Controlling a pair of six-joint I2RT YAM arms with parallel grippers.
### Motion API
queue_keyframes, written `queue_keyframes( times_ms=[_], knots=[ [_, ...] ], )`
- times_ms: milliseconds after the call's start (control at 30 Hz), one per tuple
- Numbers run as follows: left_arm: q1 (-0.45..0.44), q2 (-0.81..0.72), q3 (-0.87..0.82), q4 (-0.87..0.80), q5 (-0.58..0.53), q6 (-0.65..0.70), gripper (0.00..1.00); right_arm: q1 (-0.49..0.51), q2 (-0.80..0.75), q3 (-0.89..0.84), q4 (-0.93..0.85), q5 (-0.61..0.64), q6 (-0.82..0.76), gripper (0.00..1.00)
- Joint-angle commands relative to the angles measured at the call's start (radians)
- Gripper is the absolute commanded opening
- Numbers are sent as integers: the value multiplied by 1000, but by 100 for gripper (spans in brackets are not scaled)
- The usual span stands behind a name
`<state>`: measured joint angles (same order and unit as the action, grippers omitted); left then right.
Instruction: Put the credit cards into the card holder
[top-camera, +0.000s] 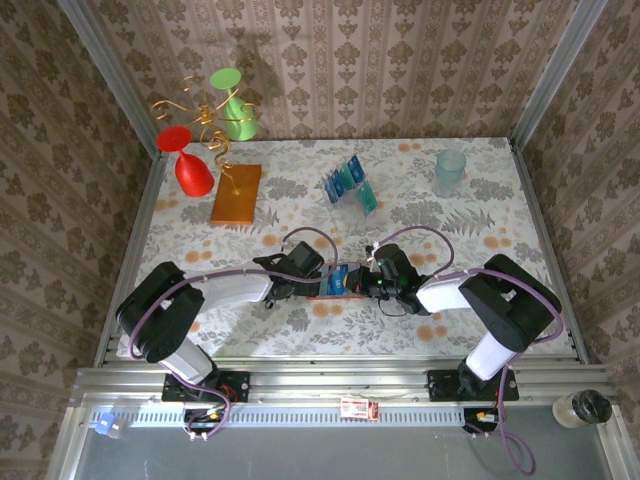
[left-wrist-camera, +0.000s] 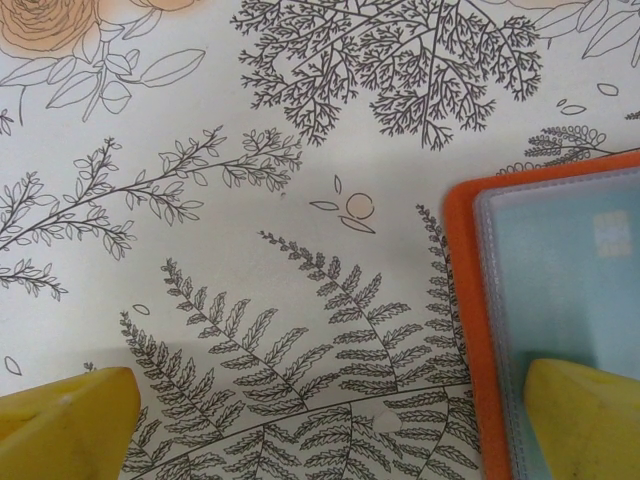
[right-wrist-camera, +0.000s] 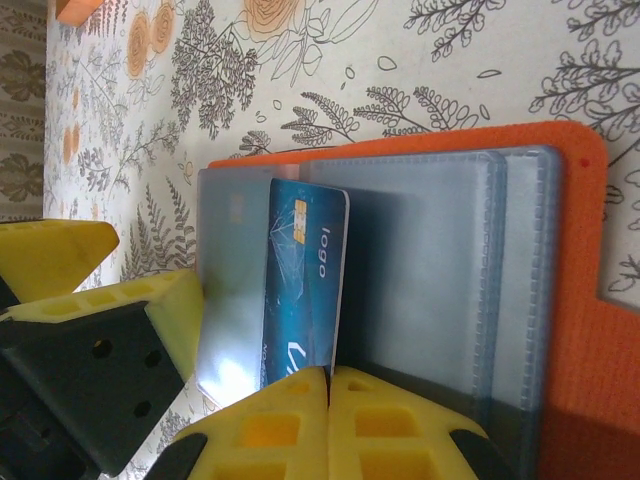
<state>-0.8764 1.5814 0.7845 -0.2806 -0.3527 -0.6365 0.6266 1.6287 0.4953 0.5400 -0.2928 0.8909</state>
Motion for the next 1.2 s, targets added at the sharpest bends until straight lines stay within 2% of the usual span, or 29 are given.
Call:
queue_keyframes(
  times_ms=[0, 767, 933, 1000, 1167],
  knots=[
    [-2, 24, -19, -13, -10, -15, 100, 7, -10, 1, -101, 46, -3, 0],
    [1, 23, -25, -1, -6, -19, 100, 12, 98, 128, -214, -43, -27, 0],
    [23, -4, -22, 2, 16, -25, 100, 10, 81, 184, -328, -47, -86, 27],
    [40, -26, -28, 7, 27, -29, 100, 4, 54, 212, -394, -36, -123, 34],
    [89, -75, -61, 12, 55, -43, 100, -2, -3, 288, -558, 19, -209, 36]
  ],
)
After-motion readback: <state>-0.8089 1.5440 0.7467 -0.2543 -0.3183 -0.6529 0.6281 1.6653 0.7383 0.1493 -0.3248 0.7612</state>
